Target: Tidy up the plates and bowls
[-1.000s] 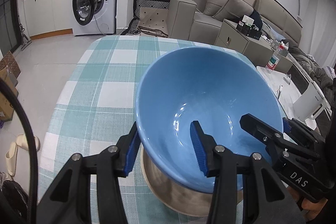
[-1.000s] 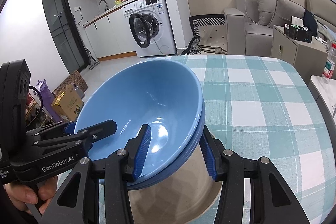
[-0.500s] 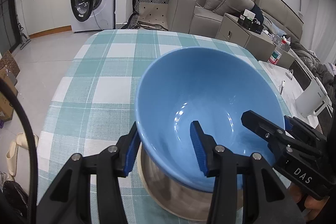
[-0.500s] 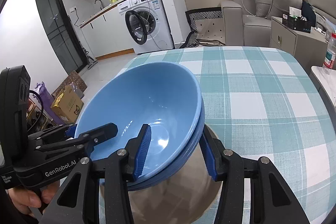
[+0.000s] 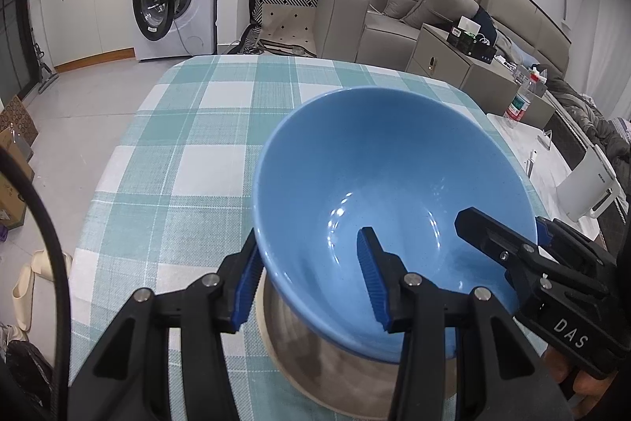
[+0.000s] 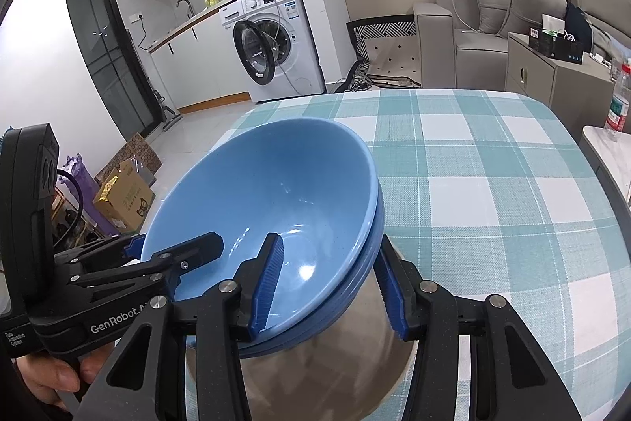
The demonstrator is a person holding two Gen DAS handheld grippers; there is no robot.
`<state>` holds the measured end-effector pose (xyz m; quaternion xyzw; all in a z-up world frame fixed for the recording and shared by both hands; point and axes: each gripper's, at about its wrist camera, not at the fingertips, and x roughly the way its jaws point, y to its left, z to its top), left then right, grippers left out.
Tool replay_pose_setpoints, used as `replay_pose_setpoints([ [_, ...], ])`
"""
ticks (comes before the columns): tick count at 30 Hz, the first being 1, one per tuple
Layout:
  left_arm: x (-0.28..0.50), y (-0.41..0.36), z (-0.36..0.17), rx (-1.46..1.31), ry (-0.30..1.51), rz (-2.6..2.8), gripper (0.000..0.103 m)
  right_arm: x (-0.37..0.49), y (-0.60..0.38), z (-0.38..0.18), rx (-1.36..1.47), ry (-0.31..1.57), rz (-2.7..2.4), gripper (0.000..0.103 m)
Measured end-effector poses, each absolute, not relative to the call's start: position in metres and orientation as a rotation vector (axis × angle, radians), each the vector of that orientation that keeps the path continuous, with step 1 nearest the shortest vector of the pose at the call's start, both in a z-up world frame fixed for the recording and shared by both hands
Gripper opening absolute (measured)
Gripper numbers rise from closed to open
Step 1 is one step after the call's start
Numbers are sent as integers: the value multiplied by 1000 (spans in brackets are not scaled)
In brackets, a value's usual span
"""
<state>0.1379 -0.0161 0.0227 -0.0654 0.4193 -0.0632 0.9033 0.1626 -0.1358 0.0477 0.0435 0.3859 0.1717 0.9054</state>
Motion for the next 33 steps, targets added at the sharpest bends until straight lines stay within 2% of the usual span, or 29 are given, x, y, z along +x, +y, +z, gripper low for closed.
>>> replay_pose_setpoints([
  [6,138,-16,21,-131,865,-133,48,163,-136,48,86,799,354,48],
  [10,138,-13,21,-146,865,-142,51,163,-136,48,76,795,367,52],
  [12,137,-13,22,-151,865,-146,54,162,-136,48,63,795,368,61],
  [13,136,-12,23,-155,864,-146,60,162,-136,48,51,794,368,75],
  [14,135,-11,25,-160,858,-147,63,162,-137,49,44,785,367,83],
  [18,129,-5,31,-153,836,-132,69,160,-140,52,26,770,365,86],
  [20,125,-3,35,-142,814,-112,84,160,-141,54,21,767,367,93],
  [22,120,0,39,-137,793,-115,85,158,-144,56,19,755,365,102],
  [24,114,3,42,-129,781,-118,89,155,-144,58,12,743,377,102],
  [26,108,7,45,-119,754,-106,102,152,-145,60,-6,729,393,102],
  [33,84,21,53,-98,633,-86,103,133,-148,70,-45,641,443,102],
])
